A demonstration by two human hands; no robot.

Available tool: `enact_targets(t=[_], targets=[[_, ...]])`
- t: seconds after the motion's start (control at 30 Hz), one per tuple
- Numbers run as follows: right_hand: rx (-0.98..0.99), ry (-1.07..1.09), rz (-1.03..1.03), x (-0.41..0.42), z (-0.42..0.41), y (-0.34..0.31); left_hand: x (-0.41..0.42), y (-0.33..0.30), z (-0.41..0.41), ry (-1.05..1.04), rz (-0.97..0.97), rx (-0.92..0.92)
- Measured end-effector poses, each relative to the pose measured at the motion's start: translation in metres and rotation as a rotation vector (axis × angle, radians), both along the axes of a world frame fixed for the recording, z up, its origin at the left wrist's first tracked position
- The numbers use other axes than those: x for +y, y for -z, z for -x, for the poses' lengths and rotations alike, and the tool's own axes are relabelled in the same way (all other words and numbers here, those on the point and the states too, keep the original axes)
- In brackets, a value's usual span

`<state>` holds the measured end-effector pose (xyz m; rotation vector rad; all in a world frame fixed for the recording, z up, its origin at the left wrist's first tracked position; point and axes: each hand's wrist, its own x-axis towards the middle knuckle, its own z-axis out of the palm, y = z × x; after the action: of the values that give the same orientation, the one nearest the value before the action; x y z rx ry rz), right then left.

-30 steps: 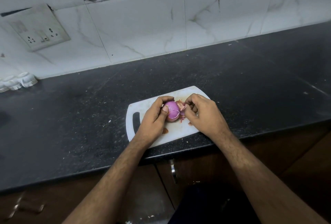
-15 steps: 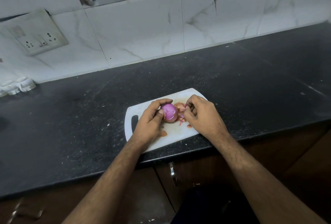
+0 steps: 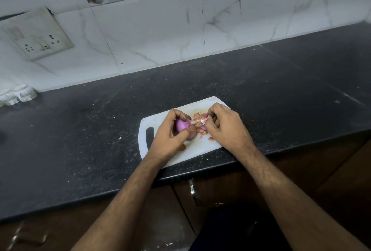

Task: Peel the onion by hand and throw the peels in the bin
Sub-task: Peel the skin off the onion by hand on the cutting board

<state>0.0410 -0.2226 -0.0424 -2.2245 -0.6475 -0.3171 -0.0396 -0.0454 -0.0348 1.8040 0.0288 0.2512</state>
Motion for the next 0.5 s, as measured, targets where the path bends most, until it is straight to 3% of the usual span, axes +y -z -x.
enact_targets(t=[0.33,0.5], targets=[[-0.008,0.067,-0.07,-0.0028,-0.0009,-0.0022,0.0009,0.0003,0.0007,-0.013,0.037,0.042],[0.073,-0.013,-0.046,0.0001,0.0004,0.001,0.0009,0.0015,0.0001,-0.023,0.013,0.03]])
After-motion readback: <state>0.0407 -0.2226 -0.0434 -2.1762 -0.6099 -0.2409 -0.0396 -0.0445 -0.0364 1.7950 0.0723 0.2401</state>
